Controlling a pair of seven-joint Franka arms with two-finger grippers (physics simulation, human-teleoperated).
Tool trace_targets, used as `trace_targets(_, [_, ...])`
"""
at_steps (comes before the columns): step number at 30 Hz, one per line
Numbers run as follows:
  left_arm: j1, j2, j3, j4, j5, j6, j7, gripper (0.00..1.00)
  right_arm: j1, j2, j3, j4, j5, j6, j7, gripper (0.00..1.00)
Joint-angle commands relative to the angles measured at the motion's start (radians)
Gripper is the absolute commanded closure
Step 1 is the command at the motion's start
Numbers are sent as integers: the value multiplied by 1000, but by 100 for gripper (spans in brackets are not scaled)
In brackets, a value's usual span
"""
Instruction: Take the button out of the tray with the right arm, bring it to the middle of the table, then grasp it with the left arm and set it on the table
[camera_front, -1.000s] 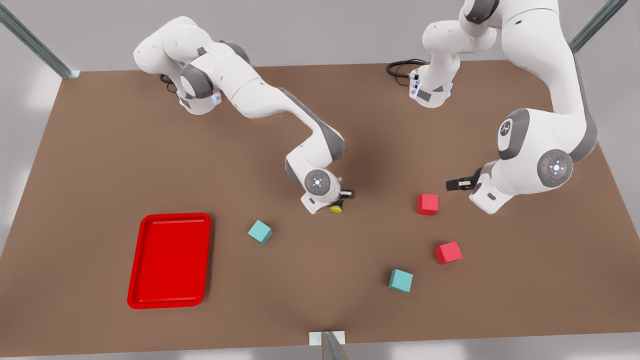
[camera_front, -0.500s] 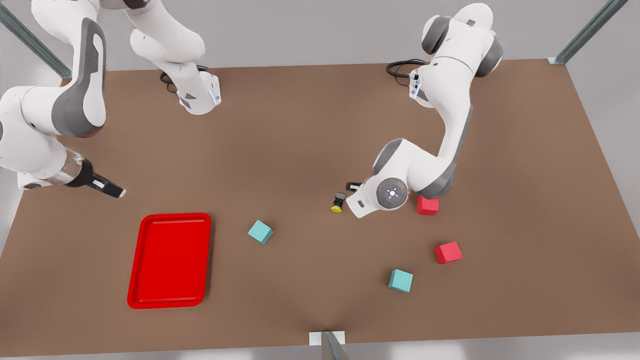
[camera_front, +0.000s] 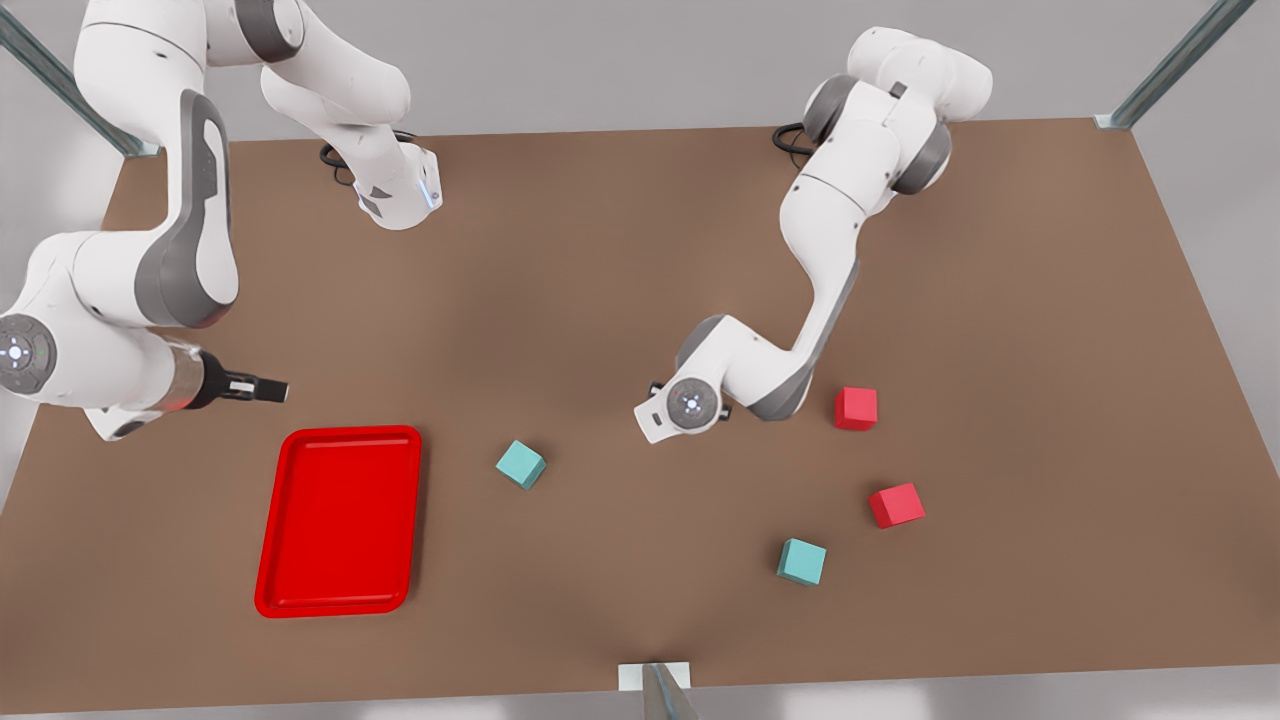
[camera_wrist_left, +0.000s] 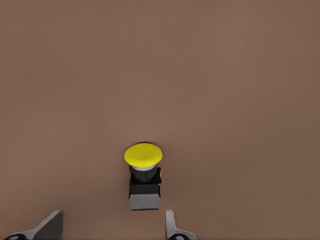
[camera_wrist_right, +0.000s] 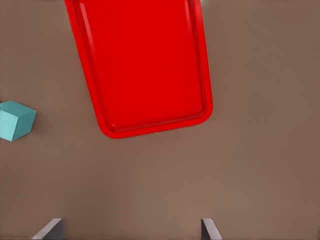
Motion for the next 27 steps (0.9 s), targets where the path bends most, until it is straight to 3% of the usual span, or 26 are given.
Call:
trace_targets(1, [-4,13,0,0,17,21,0,0,-1,6,1,25,-6,-2,-191,0])
trace_targets(11, [-25,49,1,-6,26,35,-63,0,0,61,4,126,4,-21,-188,0])
trace_targets(27, [-33,78,1,-10,63,93,-125,0,28,66,9,122,-9,-19,-174,0])
